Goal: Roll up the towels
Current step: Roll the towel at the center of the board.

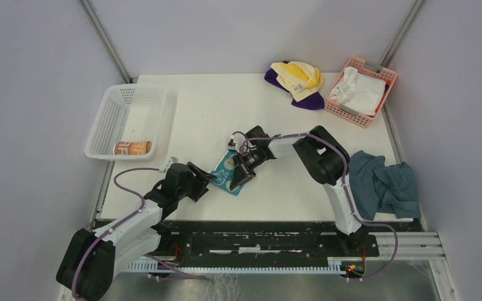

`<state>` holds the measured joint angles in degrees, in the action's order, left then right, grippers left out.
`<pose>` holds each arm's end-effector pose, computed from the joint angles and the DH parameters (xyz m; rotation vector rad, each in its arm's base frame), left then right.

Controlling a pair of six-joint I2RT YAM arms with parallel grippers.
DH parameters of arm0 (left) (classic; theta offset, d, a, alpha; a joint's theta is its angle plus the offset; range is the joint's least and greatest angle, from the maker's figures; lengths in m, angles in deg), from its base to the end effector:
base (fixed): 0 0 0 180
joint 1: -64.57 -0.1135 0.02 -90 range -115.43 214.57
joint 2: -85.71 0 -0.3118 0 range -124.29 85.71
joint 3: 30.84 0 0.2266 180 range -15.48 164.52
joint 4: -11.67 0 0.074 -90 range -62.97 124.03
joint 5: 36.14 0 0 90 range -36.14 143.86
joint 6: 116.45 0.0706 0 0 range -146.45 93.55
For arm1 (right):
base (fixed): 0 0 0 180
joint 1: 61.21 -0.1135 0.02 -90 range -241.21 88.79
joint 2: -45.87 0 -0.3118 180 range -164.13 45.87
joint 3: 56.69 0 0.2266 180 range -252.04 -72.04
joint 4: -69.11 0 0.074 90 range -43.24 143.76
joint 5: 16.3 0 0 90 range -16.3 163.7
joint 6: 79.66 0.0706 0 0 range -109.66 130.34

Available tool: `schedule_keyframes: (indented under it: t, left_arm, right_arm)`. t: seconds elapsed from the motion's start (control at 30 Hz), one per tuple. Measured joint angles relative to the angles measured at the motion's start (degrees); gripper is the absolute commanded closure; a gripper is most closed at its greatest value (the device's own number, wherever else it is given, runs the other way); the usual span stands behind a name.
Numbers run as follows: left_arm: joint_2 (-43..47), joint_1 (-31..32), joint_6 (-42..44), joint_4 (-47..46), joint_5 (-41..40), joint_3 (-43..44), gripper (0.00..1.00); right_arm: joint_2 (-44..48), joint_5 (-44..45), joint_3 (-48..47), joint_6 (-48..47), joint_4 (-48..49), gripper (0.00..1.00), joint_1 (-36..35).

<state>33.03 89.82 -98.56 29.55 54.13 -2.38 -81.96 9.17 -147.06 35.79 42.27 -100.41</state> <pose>0.1309 -0.0621 0.1716 -0.9787 2.2650 -0.8269 0.2979 0.3252 0.1279 0.6330 -2.3510 -1.5796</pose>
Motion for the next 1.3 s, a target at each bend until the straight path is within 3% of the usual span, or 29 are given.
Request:
schedule_keyframes:
  t: [0.27,0.43,0.53,0.63,0.9,1.1,1.3]
  left_arm:
    - [-1.4,0.0,0.0,-3.2,0.0,-0.3,0.31]
    - [-7.0,0.0,-0.1,-7.3,0.7,0.3,0.40]
    - [-10.7,0.0,-0.1,-9.5,1.5,1.3,0.46]
    - [-12.6,0.0,-0.1,-10.9,1.8,1.6,0.48]
    - [-15.8,0.0,-0.1,-13.0,1.8,2.5,0.48]
    - [-18.1,0.0,-0.1,-13.9,1.9,3.9,0.48]
    - [-18.9,0.0,-0.1,-14.5,2.4,4.2,0.48]
  right_arm:
    - [-2.5,-2.1,-1.4,1.8,-1.5,0.98,1.5]
    - [-2.5,-1.3,-2.3,0.9,-3.8,0.94,1.5]
    - [-2.4,-0.3,-2.9,-0.3,-5.6,0.86,1.5]
    - [-0.8,2.3,-2.8,-1.6,-7.3,0.71,1.4]
    - [13.3,19.1,2.0,-9.5,-9.3,0.49,0.6]
    - [26.6,37.5,5.9,-18.3,-9.0,0.44,-6.6]
    - [29.5,54.1,7.3,-26.4,-7.3,0.43,-17.8]
